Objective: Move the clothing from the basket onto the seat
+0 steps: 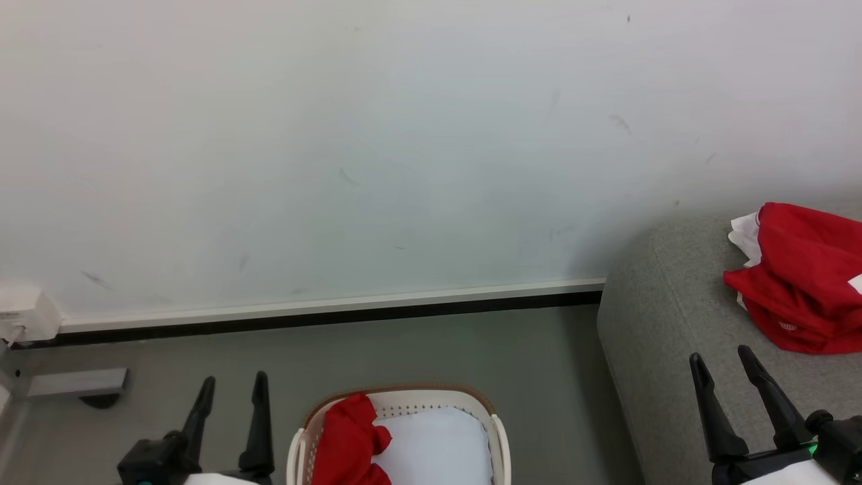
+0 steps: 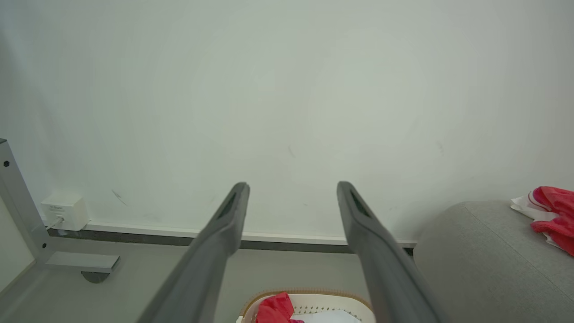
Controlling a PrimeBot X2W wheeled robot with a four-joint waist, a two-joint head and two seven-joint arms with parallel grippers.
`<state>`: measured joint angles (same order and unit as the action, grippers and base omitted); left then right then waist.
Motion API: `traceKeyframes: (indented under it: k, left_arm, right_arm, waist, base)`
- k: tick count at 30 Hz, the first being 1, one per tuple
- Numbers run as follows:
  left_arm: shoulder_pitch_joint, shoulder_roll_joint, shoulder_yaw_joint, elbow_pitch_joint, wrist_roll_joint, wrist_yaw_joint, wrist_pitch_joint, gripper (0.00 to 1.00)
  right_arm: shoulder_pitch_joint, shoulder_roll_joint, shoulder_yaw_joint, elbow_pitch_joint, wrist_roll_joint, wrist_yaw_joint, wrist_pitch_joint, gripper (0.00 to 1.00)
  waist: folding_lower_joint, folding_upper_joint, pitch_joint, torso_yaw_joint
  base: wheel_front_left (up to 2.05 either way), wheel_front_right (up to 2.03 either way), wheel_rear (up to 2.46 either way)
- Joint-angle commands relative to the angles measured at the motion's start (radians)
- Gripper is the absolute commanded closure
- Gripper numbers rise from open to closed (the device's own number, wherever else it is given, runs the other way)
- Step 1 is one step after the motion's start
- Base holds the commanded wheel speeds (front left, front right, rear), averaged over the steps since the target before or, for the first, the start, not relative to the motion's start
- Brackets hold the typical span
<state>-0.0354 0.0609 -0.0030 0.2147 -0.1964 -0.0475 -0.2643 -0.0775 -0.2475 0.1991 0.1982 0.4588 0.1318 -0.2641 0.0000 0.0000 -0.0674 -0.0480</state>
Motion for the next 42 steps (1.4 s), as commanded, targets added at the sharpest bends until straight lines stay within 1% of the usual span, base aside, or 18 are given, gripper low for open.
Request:
traceKeyframes:
  k: [1,5,10,13,17,19,24,31,36,42]
  left_arm:
    - [-0.012,-0.002,0.002,0.005,0.011,-0.002,0.000,0.00]
    - [-0.036,-0.004,-0.015,0.040,0.013,-0.019,0.000,0.00]
    - [-0.115,-0.003,-0.056,0.140,0.017,-0.033,0.014,0.00]
    - [-0.188,0.001,-0.073,0.193,0.023,-0.040,0.039,0.00]
    - [-0.286,0.015,-0.072,0.274,0.028,-0.027,0.076,0.00]
    - [-0.340,0.021,-0.075,0.317,0.027,-0.031,0.086,0.00]
    - [-0.456,0.064,-0.067,0.469,0.025,-0.029,0.115,0.00]
    - [-0.589,0.109,-0.080,0.702,0.039,-0.032,0.153,0.00]
    - [-0.657,0.122,-0.099,0.806,0.051,-0.033,0.175,0.00]
    - [-0.754,0.170,-0.155,0.921,0.108,-0.016,0.218,0.00]
  right_arm:
    - [-0.009,-0.006,0.003,0.003,0.006,-0.002,0.000,0.00]
    - [-0.032,-0.007,0.010,-0.010,0.009,-0.002,0.000,0.00]
    - [-0.067,-0.010,0.022,-0.029,0.012,-0.002,0.000,0.00]
    - [-0.104,-0.002,0.023,-0.054,0.014,-0.002,0.000,0.00]
    - [-0.160,0.011,0.032,-0.090,0.014,-0.002,0.000,0.00]
    - [-0.191,0.016,0.030,-0.108,0.015,-0.002,0.000,0.00]
    - [-0.254,0.044,0.011,-0.150,0.012,-0.002,0.000,0.00]
    - [-0.308,0.075,0.002,-0.178,0.005,-0.002,0.000,0.00]
    - [-0.329,0.088,-0.002,-0.186,0.004,-0.002,0.000,0.00]
    - [-0.368,0.111,0.008,-0.199,0.002,-0.002,0.000,0.00]
  waist:
    - [0.0000,0.0000,0.004,-0.003]
    - [0.0000,0.0000,0.027,-0.018]
    - [0.0000,0.0000,0.086,-0.046]
    - [0.0000,0.0000,0.154,-0.071]
    - [0.0000,0.0000,0.257,-0.117]
    - [0.0000,0.0000,0.310,-0.137]
    - [0.0000,0.0000,0.430,-0.185]
    - [0.0000,0.0000,0.538,-0.233]
    - [0.0000,0.0000,0.594,-0.253]
    - [0.0000,0.0000,0.689,-0.286]
  base:
    - [0.00,0.00,0.00]
    - [0.00,0.00,0.00]
    - [0.00,0.00,0.00]
    - [0.00,0.00,0.00]
    - [0.00,0.00,0.00]
    - [0.00,0.00,0.00]
    - [0.00,0.00,0.00]
    - [0.00,0.00,0.00]
    - [0.00,0.00,0.00]
    - [0.00,0.00,0.00]
